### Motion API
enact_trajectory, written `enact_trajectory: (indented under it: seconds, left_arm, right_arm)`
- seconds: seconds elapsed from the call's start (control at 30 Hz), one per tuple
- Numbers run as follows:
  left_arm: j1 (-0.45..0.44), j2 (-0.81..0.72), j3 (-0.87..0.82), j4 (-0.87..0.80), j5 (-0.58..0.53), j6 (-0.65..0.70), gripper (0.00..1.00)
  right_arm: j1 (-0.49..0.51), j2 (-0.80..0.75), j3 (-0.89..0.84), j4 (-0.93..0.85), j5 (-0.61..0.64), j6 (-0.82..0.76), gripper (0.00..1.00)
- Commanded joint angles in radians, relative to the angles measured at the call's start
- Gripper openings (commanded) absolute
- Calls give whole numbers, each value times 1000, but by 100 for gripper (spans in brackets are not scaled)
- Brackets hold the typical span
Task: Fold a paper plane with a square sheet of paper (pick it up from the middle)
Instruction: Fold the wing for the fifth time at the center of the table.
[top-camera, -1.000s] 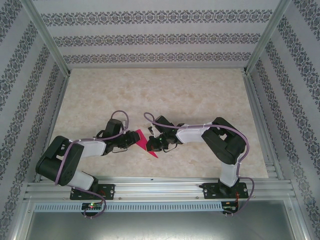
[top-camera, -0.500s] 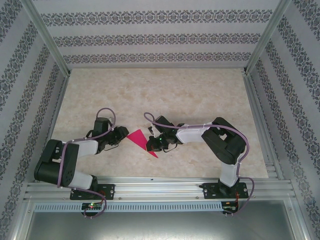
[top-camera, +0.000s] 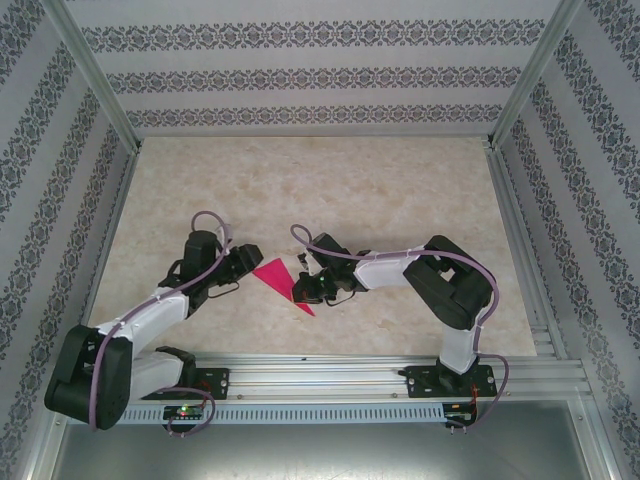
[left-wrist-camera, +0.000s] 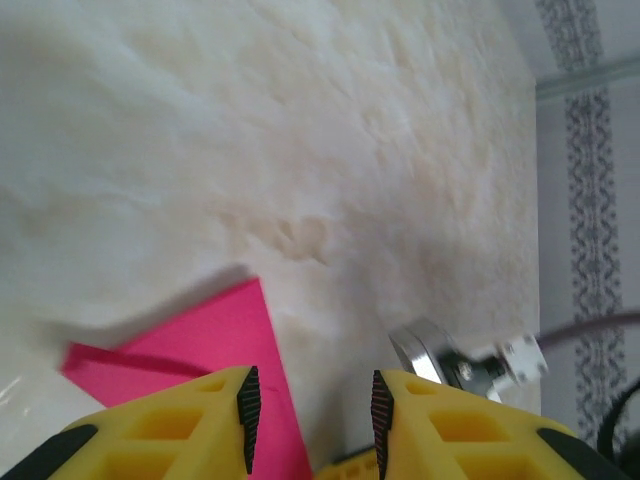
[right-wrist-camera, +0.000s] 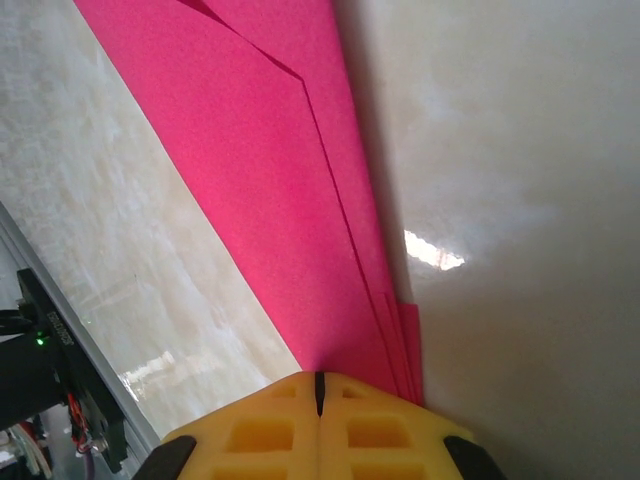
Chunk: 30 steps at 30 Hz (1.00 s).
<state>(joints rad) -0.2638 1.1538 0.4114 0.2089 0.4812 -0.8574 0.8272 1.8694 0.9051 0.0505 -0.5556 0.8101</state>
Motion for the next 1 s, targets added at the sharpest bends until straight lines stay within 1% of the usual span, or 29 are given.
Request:
enact_trajectory:
  seconds: [0.0,0.17,0.27,0.4,0.57,0.67,0.73,0.97]
  left_arm:
    - [-69,37,20,-3,-39,-3,38]
    - [-126,193,40,97,-26,-19,37]
    - [-127,264,49,127,-21,-14,36]
    - [-127,336,41,130,-52,-10,34]
    - [-126,382,25,73,-135,-12,33]
    - [-127,403,20,96,-114,-15,33]
    - [-126,410,19,105,-105,-16,32]
    - [-126,410,38,81,-95,-3,32]
  right_arm:
    - [19,83,-55,-74,92,51,0]
    - [30,97,-43,-73,98,63,0]
    - [33,95,-40,-71,105,73,0]
    - [39,85,-32,-67,101,84,0]
    - [43,5,-16,-74,99,74,0]
    - [48,-18,19,-52,47,65,0]
    - [53,-19,48,-45,40,66,0]
    - [41,56,120,-19,20,85,0]
